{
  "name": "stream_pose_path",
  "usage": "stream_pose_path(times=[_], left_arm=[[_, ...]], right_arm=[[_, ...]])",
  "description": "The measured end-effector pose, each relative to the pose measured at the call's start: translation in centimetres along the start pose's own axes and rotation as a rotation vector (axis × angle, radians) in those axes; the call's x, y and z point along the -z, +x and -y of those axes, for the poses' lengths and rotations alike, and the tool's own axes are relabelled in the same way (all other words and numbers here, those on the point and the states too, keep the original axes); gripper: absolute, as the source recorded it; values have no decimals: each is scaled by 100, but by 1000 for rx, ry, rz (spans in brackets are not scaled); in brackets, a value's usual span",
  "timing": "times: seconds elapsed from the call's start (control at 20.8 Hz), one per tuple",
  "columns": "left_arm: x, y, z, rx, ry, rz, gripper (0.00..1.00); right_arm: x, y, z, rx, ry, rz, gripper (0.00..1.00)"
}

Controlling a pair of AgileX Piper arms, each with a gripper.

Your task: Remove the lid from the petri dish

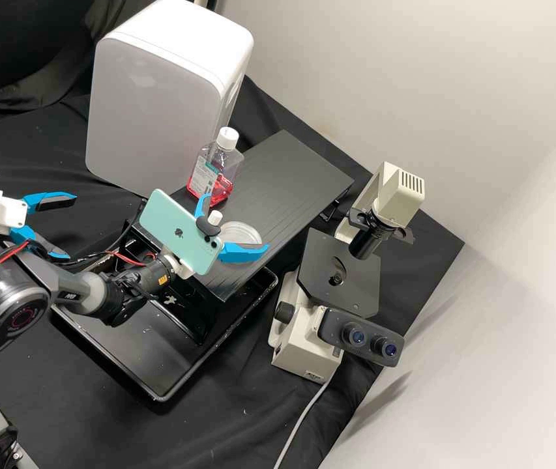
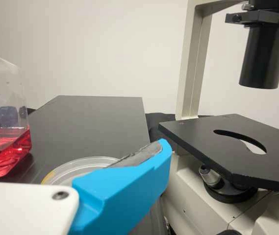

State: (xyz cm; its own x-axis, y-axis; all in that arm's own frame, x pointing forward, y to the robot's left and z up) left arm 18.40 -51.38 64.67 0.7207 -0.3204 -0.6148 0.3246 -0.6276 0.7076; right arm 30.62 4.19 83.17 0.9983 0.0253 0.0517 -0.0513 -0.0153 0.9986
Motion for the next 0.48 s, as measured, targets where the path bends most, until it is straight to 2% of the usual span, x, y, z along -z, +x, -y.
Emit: stream_pose_path(times=[0.34, 0.48], left_arm=[[-11, -7, -3, -2, 1, 5, 100], [-6, -24, 12, 5, 1, 2, 100]], right_arm=[[0, 0, 0, 0, 0, 0, 100], [-9, -14, 8, 0, 0, 1, 100]])
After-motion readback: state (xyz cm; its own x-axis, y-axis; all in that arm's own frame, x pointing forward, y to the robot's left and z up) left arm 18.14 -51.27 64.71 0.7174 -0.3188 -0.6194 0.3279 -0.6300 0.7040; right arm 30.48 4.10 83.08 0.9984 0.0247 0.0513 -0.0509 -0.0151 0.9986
